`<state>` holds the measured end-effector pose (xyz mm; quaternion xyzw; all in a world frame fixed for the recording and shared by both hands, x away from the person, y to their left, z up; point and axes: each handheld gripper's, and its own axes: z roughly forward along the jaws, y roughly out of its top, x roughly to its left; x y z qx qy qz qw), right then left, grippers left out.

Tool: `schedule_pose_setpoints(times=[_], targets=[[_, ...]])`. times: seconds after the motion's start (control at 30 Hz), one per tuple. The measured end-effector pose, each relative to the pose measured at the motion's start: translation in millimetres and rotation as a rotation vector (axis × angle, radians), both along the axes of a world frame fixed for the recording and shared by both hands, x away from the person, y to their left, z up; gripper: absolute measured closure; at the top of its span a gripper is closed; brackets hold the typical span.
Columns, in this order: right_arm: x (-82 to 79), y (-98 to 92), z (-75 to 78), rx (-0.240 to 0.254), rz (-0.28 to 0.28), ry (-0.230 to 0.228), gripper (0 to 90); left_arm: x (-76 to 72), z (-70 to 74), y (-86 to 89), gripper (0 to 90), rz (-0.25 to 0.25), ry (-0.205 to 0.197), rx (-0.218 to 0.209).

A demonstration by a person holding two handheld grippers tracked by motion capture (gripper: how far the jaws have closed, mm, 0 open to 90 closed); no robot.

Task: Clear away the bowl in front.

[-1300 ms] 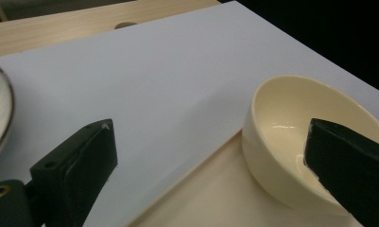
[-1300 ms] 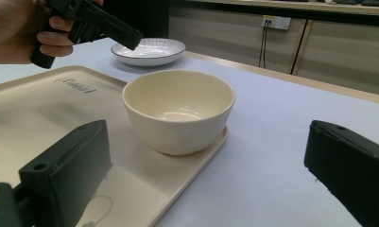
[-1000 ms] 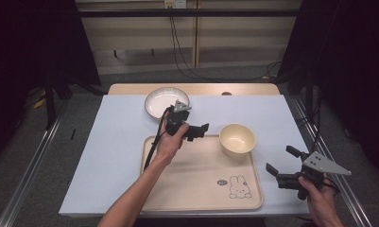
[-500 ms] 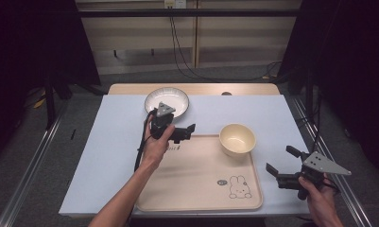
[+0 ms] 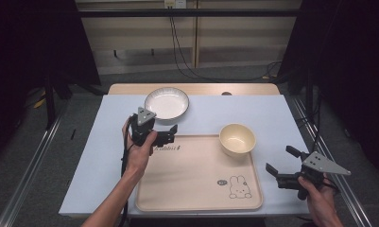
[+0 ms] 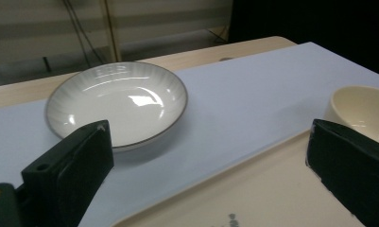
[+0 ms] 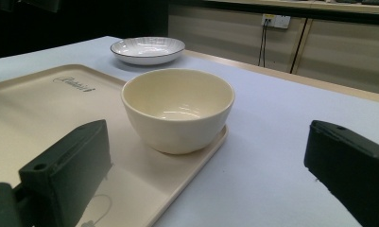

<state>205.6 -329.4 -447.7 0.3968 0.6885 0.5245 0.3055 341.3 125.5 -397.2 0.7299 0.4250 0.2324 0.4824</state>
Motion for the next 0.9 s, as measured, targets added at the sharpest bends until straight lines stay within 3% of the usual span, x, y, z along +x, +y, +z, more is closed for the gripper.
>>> schedule_pose_setpoints(times=[0.27, 0.6, 0.7, 0.8, 0.9], targets=[[-0.2, 0.3, 0.0, 0.006, 0.004, 0.006, 1.0, -17.3, -0.1, 23.6, 1.6, 0.029, -0.041, -0.012], [0.2, 1.1, -0.6, 0.005, 0.002, 0.009, 1.0, -36.6, -5.5, 48.0, 1.4, 0.067, -0.046, 0.001], [-0.1, 0.8, -0.3, 0.007, 0.003, 0.008, 1.0, -48.4, -10.2, 57.5, 1.5, 0.108, -0.066, -0.006], [0.0, 1.3, -0.6, 0.004, 0.004, 0.008, 1.0, -55.5, -11.8, 68.6, 1.6, 0.105, -0.057, -0.028], [-0.1, 1.3, -0.8, 0.003, 0.004, 0.007, 1.0, -60.6, -12.1, 75.3, 2.0, 0.119, -0.057, -0.023]])
